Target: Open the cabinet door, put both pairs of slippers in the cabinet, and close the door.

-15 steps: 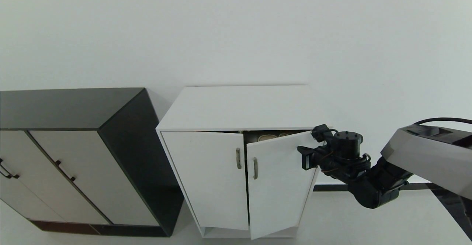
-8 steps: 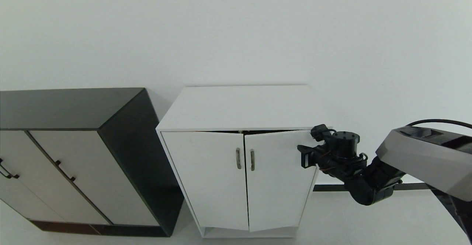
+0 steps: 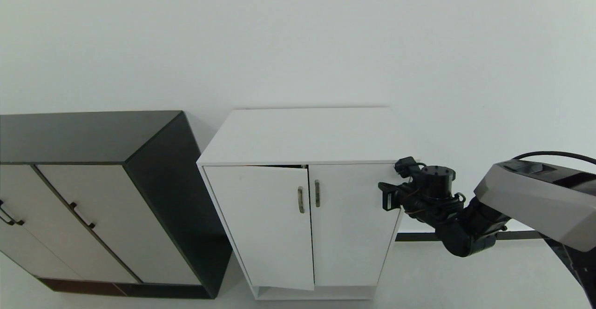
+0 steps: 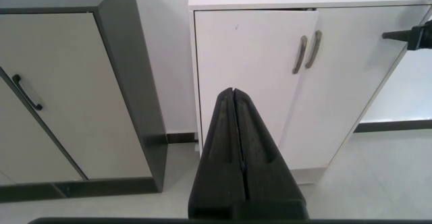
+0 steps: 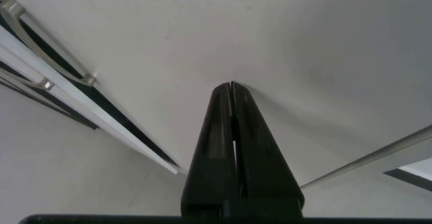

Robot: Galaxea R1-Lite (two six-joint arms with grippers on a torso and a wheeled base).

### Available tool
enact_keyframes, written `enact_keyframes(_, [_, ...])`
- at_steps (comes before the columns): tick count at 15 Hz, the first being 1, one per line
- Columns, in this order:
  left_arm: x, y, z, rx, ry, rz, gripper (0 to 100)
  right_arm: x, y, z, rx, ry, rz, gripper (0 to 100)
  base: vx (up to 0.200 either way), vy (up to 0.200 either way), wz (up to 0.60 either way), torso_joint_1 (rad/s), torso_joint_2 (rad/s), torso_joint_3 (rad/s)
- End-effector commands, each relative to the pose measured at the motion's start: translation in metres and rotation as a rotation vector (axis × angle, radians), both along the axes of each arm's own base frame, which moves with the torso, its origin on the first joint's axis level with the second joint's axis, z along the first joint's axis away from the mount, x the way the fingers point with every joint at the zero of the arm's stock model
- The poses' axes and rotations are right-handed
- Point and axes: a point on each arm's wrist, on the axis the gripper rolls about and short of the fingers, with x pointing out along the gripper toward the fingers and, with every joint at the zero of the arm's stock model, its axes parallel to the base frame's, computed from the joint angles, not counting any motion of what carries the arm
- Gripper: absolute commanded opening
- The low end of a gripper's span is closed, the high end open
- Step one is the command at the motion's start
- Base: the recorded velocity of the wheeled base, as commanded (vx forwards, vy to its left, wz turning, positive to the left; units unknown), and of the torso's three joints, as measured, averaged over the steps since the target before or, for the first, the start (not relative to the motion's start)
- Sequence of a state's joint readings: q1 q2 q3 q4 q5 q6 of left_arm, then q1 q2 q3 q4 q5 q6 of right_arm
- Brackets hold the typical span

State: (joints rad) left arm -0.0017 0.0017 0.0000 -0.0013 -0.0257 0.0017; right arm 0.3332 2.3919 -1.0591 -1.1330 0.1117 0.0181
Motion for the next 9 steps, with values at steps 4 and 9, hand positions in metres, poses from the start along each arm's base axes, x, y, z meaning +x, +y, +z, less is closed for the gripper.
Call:
enact_keyframes(4, [0.0,0.0,0.0,0.0,0.0,0.0,0,0.001,-0.003,-0.001,0.0,0.0,-0.006,0,0.0,0.0,0.0,0.0,0.0,0.0])
enact_keyframes(9, [0.0,0.0,0.0,0.001,0.0,0.001,0,-0.022,-0.007,0.023,0.045,-0.019,-0.013,0,0.0,0.0,0.0,0.0,0.0,0.0])
